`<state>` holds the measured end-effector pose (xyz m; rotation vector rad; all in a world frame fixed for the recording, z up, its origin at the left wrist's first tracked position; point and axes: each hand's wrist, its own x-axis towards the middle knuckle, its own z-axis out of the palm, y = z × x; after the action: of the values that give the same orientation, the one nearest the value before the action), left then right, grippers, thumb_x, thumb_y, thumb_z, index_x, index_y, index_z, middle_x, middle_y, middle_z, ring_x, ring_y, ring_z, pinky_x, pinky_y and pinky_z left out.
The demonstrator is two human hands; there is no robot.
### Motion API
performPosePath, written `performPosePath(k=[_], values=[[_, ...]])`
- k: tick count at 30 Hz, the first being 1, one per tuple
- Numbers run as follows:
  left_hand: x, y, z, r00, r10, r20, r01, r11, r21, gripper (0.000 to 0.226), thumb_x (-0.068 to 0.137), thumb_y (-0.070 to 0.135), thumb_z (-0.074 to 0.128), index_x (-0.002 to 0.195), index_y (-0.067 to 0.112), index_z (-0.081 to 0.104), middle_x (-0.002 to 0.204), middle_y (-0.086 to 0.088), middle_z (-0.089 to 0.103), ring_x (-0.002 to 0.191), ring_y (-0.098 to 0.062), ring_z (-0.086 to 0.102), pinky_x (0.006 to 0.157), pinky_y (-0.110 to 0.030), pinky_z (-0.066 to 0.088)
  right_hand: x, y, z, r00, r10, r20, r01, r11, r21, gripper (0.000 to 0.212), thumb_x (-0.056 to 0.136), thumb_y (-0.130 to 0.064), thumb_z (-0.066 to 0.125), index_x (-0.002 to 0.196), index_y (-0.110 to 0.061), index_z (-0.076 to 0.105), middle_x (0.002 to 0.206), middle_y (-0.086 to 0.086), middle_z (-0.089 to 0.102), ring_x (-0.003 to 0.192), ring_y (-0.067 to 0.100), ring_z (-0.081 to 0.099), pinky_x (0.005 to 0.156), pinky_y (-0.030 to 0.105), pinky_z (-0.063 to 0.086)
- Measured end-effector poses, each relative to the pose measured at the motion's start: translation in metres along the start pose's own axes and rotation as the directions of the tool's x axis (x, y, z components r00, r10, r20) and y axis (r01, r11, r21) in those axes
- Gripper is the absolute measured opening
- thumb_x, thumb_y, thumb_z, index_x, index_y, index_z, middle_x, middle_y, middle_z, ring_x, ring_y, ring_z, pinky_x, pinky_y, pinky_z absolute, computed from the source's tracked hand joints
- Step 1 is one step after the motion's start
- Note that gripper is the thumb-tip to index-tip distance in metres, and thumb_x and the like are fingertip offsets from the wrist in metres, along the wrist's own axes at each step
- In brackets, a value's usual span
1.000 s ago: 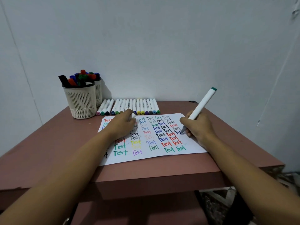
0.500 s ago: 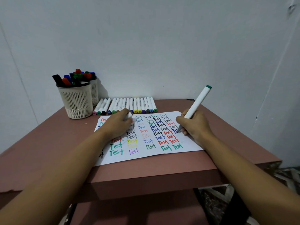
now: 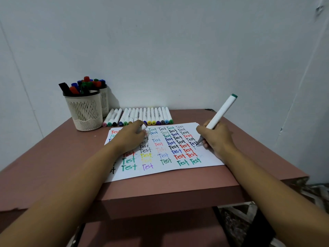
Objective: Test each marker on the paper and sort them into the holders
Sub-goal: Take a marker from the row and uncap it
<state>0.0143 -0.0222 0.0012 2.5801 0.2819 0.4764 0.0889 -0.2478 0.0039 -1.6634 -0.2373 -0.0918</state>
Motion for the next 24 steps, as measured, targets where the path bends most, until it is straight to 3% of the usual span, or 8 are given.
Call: performPosePath(k=[6,14,19,24], values=[[0.0016,-0.0006,0.0009,1.000,-0.004,0.008,0.004,1.000,-0.001,0.031,0.098,0.023,0.039,0.128,0.014,0.045,0.118,-0.011,0.055,0.094,-0.018,0.044,0.074,-0.027,0.030,-0.0023,0.0004,0.0007,0.999,-0.031,0.014,0.032,0.991,-0.128,0.018,0.079,-0.002,0.062,0.068,-0.011,0.050,0.054,0.009,0.052,0.039,0.015,0.046,0.042,0.023,0.038],[0.0005,-0.0017,0.0002,1.000,-0.004,0.016,0.004,1.000,0.010,0.032,0.099,0.023,0.039,0.128,0.013,0.045,0.119,-0.012,0.055,0.100,-0.022,0.048,0.075,-0.027,0.031,-0.0024,-0.0013,0.0011,0.999,-0.032,0.040,0.037,0.990,-0.134,0.020,0.080,-0.001,0.061,0.068,-0.010,0.048,0.056,0.011,0.051,0.034,0.010,0.045,0.037,0.020,0.036],[0.0005,-0.0006,-0.0003,1.000,0.002,0.006,-0.002,1.000,0.014,0.032,0.098,0.022,0.039,0.128,0.012,0.045,0.116,-0.012,0.056,0.092,-0.019,0.043,0.073,-0.027,0.029,0.0011,0.0045,0.0012,0.997,-0.060,-0.049,0.053,0.988,-0.146,0.021,0.078,-0.008,0.064,0.066,-0.017,0.050,0.056,0.003,0.053,0.050,0.021,0.054,0.058,0.033,0.044],[-0.0005,0.0001,-0.0002,1.000,0.006,0.005,-0.006,1.000,0.010,0.030,0.098,0.021,0.039,0.126,0.011,0.046,0.112,-0.012,0.057,0.091,-0.020,0.045,0.071,-0.028,0.029,0.0008,0.0033,0.0009,0.999,-0.047,-0.020,0.043,0.987,-0.157,0.021,0.078,-0.006,0.064,0.066,-0.016,0.050,0.058,0.006,0.053,0.047,0.019,0.051,0.050,0.028,0.042]])
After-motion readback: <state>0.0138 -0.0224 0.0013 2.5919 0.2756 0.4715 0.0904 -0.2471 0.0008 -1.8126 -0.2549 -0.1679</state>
